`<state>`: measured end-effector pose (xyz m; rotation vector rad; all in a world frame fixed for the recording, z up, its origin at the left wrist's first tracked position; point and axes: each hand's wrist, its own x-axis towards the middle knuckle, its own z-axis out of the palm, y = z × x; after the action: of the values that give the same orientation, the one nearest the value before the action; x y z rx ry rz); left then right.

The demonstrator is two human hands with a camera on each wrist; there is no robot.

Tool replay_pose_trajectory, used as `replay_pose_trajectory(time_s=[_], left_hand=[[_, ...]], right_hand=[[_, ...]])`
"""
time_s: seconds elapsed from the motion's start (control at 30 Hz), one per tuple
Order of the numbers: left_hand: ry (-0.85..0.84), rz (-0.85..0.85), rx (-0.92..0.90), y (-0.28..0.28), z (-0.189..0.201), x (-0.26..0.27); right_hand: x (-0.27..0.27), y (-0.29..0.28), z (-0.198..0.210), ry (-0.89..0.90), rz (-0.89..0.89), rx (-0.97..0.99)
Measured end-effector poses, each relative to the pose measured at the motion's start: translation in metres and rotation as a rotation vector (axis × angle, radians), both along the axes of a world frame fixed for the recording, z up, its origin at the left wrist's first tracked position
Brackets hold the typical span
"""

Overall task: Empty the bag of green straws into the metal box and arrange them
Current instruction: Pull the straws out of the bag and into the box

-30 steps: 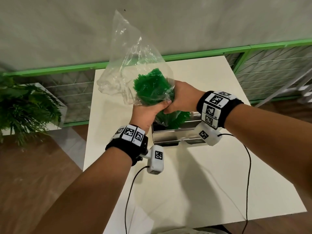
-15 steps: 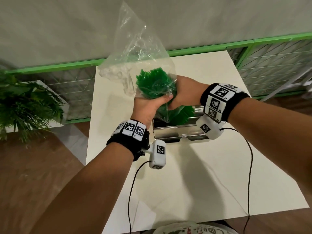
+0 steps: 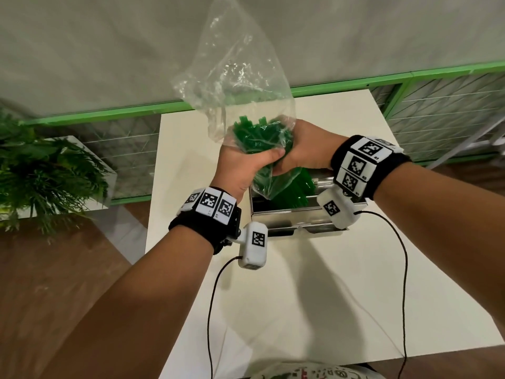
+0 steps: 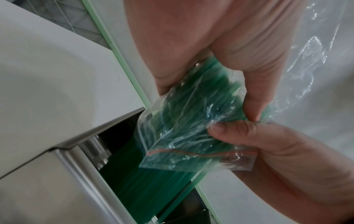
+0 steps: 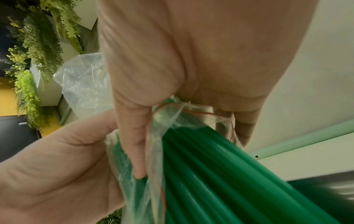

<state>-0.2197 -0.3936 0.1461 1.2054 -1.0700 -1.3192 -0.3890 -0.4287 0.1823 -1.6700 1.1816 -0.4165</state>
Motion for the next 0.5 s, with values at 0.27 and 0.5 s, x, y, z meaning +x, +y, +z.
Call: replay_pose_trajectory(time_s=[0.27, 0.5], left_hand=[[0.034, 0.06, 0.07, 0.004, -0.003, 0.019], [0.056, 0.096, 0.09, 0.008, -0.007, 0.035]], right_hand=[[0.023, 0.0, -0.012, 0.128, 0.032, -0.077], [0.045, 0.002, -0.013, 0.238, 0.069, -0.129]])
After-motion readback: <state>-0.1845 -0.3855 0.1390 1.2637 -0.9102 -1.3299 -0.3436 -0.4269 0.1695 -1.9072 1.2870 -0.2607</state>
